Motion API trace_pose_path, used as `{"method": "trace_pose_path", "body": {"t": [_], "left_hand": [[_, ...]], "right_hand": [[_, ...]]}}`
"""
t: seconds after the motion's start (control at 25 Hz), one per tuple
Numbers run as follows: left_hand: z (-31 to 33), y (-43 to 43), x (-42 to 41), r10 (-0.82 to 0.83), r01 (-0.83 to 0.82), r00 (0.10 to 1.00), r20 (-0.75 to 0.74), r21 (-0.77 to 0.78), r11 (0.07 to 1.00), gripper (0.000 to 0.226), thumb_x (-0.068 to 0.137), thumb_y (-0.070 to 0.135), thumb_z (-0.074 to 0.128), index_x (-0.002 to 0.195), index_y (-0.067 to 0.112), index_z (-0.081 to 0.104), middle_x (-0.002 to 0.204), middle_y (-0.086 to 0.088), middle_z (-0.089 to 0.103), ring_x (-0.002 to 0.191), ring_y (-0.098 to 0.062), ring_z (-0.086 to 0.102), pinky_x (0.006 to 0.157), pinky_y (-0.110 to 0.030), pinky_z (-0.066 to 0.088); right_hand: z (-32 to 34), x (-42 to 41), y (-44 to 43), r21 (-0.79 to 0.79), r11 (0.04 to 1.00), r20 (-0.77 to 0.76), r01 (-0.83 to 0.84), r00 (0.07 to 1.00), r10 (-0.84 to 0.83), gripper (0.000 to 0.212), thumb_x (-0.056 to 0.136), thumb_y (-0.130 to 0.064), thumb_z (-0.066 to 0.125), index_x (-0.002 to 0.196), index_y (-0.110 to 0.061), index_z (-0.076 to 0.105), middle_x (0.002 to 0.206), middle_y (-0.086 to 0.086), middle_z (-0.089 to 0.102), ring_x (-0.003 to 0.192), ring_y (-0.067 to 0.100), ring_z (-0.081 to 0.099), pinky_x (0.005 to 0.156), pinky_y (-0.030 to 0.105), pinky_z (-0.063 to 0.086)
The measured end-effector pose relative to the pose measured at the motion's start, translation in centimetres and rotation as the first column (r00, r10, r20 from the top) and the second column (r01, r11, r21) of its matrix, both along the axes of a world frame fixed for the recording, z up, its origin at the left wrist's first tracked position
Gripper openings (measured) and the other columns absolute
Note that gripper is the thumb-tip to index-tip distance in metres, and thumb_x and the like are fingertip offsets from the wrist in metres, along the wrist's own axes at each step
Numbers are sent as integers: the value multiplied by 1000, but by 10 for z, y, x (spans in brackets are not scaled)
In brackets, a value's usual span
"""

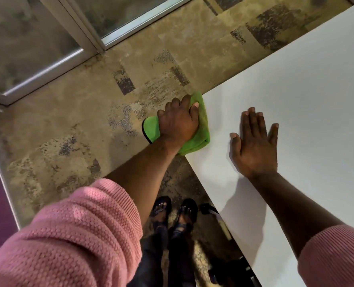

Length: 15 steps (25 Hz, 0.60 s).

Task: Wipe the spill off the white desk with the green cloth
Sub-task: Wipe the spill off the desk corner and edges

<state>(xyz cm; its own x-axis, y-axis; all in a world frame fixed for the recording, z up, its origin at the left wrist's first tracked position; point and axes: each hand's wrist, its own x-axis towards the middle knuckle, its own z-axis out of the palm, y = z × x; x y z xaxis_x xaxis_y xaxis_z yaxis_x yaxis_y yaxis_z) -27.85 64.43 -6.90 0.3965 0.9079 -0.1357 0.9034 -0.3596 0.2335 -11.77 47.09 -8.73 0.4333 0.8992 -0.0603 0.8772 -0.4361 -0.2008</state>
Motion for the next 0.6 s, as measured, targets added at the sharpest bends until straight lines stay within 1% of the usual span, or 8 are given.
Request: {"method": "trace_pose_path", "body": {"t": [0.12,0.24,0.32,0.4,0.48,0.52,0.56,0.6], "left_hand": [[-3,-27,-9,207,-210,969,137,12,978,50,107,43,36,150,21,47,140,-15,54,128,-34,49,98,-50,42],[-4,-51,-12,356,-336,877,323,-118,934,52,109,35,41,158,17,39,158,-21,35,140,-40,37,112,-51,39],[-5,-55,-11,409,-348,803,434,-216,912,55,109,33,44,160,16,35,164,-23,24,145,-44,34,115,-47,35],[-7,-55,-12,451,-352,716,533,-283,892,57,108,32,47,161,17,31,168,-22,17,148,-42,33,113,-42,38],[-12,-62,-16,505,-368,583,637,-347,862,60,109,31,47,163,19,23,170,-19,13,149,-38,35,111,-36,40],[-15,-76,-17,536,-368,510,673,-392,843,62,109,31,46,164,22,19,171,-16,9,151,-35,34,112,-35,41],[-17,-96,-16,549,-348,461,697,-427,835,63,109,30,45,165,24,17,173,-13,6,154,-33,30,115,-38,42],[-17,-121,-14,542,-328,435,719,-435,839,63,109,29,46,165,25,16,173,-11,5,156,-31,25,118,-39,42]], "right_hand": [[4,0,2,6,1000,-14,-4,1000,4,70,108,-50,14,167,-12,10,176,9,8,162,28,6,128,62,2],[6,-2,1,16,1000,-29,2,1000,-1,71,107,-48,16,166,-10,13,176,10,9,162,29,7,128,63,2],[6,-2,2,24,1000,-15,-2,1000,2,71,106,-47,18,166,-9,14,175,11,10,162,29,8,128,63,3],[1,-1,1,34,999,7,-16,1000,16,71,106,-47,19,166,-9,16,175,12,12,162,31,10,127,64,4],[-3,-1,0,67,998,37,-19,999,17,71,107,-49,20,165,-9,17,174,13,15,161,32,13,127,65,5],[-5,-1,0,76,997,47,-22,999,18,71,107,-49,20,165,-9,17,174,14,16,161,32,14,126,66,6],[-5,-1,0,81,996,51,-25,998,21,71,107,-50,20,165,-8,18,174,14,16,161,33,14,126,67,7],[-5,-1,1,83,996,54,-25,998,21,71,107,-50,20,165,-8,17,174,15,16,161,33,14,126,67,7]]}}
